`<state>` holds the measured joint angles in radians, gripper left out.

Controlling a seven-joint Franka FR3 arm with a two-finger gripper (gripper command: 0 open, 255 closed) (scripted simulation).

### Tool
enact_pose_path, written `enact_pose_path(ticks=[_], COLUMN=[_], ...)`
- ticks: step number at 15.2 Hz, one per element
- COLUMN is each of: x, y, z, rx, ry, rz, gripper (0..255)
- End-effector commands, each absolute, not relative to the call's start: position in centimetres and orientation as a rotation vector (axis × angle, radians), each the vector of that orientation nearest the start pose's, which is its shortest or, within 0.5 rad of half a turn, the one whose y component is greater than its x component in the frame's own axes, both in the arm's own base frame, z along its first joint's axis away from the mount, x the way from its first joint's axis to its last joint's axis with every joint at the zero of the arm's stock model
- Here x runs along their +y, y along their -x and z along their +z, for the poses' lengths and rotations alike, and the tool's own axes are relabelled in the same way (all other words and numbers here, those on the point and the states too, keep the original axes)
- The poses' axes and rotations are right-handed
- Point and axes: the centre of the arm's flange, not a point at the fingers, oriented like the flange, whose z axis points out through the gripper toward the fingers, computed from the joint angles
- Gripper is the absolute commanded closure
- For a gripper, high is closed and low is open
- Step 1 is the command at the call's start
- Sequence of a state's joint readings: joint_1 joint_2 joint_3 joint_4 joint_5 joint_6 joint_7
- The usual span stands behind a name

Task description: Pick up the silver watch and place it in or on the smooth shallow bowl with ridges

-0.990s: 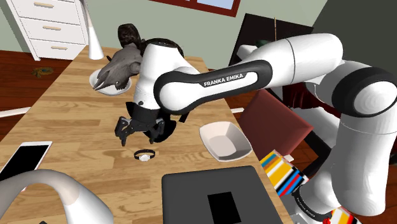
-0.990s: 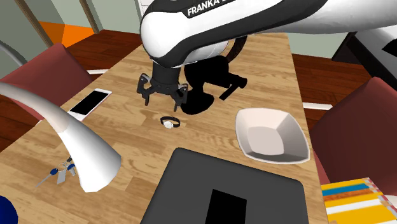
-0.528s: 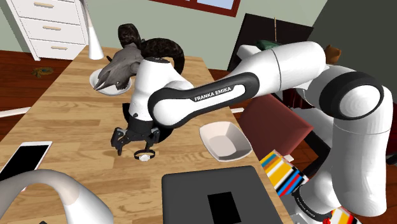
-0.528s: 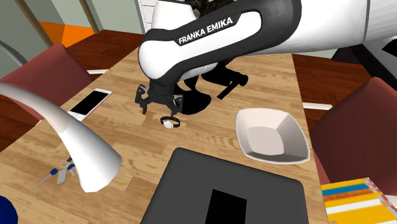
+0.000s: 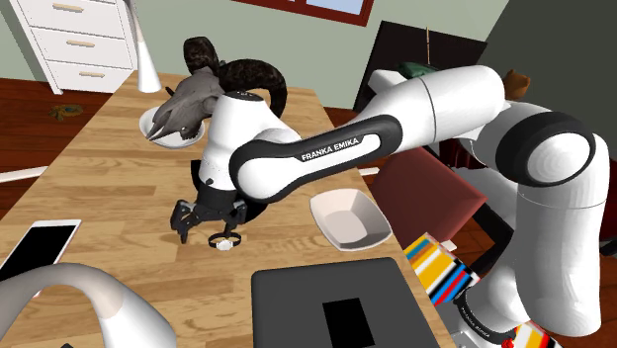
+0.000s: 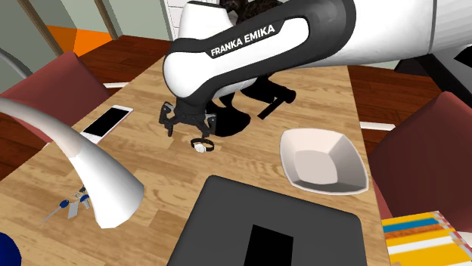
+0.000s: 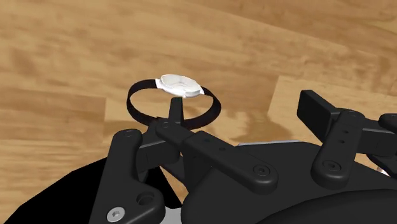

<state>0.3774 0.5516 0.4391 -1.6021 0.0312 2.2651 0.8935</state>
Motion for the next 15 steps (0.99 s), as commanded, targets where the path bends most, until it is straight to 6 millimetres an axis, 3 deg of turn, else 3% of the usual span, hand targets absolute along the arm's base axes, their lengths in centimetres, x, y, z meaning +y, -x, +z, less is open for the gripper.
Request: enact_pose_path(ticks=[1, 9, 10, 11, 15], x=[46.9, 47.1, 48.7, 48.7, 44.7], y=[-51.7, -53.2, -52.0, -52.0, -43.5], z=[33.4, 33.0, 35.0, 35.0, 35.6], rx=[0.274, 0.274, 0.231, 0.231, -0.082], ry=[2.867, 2.867, 2.846, 2.846, 2.791], rz=[0.136, 0.136, 0.122, 0.122, -0.362], gripper=[255, 255, 255, 0, 0])
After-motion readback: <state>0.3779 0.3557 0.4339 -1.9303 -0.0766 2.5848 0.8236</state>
